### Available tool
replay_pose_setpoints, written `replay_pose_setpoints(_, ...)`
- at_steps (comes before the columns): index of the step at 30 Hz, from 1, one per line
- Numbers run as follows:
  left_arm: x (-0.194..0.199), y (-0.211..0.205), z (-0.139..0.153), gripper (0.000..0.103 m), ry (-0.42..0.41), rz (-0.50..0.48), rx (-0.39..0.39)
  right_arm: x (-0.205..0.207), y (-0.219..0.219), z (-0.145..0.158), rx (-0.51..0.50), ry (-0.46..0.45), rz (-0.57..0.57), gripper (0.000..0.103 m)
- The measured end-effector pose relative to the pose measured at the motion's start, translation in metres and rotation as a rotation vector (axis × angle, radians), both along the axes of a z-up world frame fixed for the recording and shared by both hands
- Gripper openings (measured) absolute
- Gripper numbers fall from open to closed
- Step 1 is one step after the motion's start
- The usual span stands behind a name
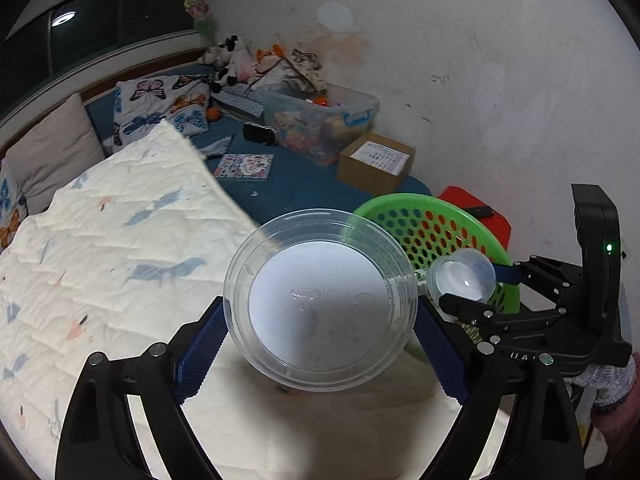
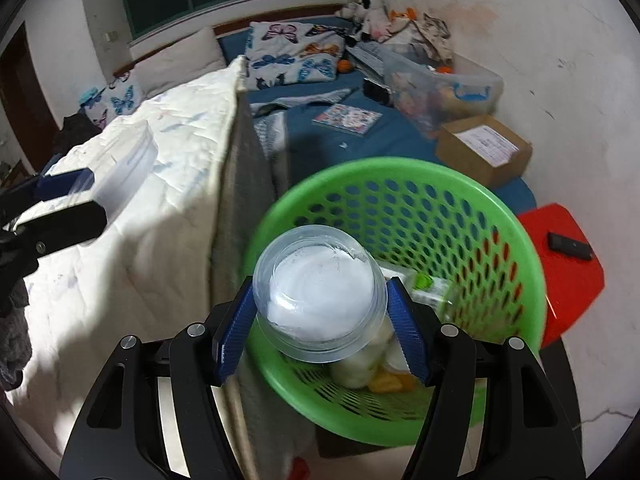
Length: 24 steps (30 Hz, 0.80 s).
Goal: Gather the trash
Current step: 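Carry both clear lids over the green basket and open the right tool, then open the left tool to drop the flat clear lid into the basket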
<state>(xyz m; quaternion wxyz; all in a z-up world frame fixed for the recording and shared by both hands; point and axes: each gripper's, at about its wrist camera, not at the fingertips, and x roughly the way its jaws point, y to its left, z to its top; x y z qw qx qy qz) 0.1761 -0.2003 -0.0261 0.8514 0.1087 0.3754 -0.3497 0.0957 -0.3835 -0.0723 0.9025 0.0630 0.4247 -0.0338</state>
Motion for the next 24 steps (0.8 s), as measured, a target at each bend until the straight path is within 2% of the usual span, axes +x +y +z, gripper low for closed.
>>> replay_pose_setpoints(5,-0.004,-0.023,0.0,0.088,0.002,-0.028,0.009,-0.01,-0.019,-0.007,0.014,0.012,-0.045,0.066)
replay_pose_setpoints(8,-0.004,-0.035,-0.001,0.088,0.006,-0.044,0.015,-0.016,-0.029,-0.008,0.02,0.011,-0.067,0.075)
replay_pose_setpoints(14,-0.005,-0.053,-0.007,0.088,0.037,-0.054,0.022,-0.028,-0.041,-0.008,0.023,0.004,-0.094,0.083)
replay_pose_setpoints(24,-0.006,-0.082,-0.018,0.088,0.061,-0.066,0.048,-0.046,-0.055,-0.008,0.033,0.006,-0.122,0.084)
